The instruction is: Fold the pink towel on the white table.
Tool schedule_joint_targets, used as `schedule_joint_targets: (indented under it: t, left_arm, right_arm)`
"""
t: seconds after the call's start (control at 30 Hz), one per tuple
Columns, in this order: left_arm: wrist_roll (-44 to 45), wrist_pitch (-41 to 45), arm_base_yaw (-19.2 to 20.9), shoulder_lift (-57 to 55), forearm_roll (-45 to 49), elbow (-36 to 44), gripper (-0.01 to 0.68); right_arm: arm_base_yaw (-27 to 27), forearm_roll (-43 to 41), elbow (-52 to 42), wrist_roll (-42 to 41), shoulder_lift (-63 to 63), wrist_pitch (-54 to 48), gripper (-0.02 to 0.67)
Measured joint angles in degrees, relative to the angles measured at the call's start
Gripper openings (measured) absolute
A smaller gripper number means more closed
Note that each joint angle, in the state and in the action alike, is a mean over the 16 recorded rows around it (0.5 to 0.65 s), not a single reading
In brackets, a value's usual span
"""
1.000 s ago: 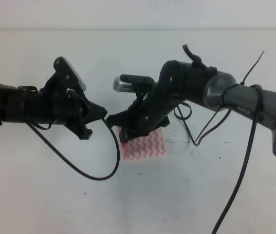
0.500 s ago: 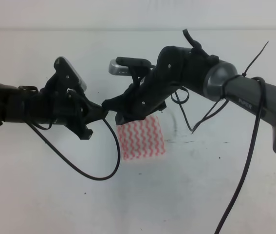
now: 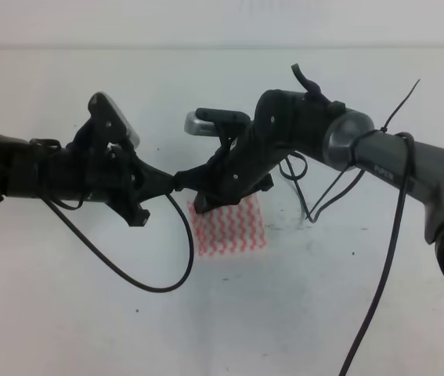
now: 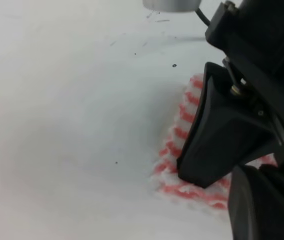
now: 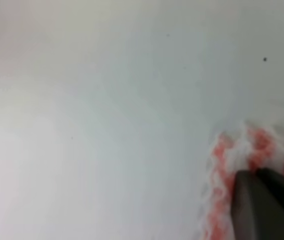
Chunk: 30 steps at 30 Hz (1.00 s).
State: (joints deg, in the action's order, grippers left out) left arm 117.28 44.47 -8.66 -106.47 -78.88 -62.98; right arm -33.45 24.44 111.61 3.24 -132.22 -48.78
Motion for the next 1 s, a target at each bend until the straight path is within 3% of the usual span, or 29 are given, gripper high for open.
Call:
schedule_joint_targets:
  t: [0.3,0.63,1.0]
  left_arm:
    - [-1.0,0.1,-2.4,0.0,-1.2,0.0,-0.005]
    - [-1.0,-3.1,-9.4,-1.5,-5.1,0.0,-0.005]
    - [0.4,-5.1,-14.2,-6.2,-8.3,0.0,-0.005]
  right_arm:
    - [1.1,-6.0,1.2,2.8,4.1,-4.4,-0.018]
    - [4.0,-14.7,1.6,6.9,9.8,-9.5,-0.018]
    - [6.6,-16.6,1.6,7.4,12.8,-11.4,-0.018]
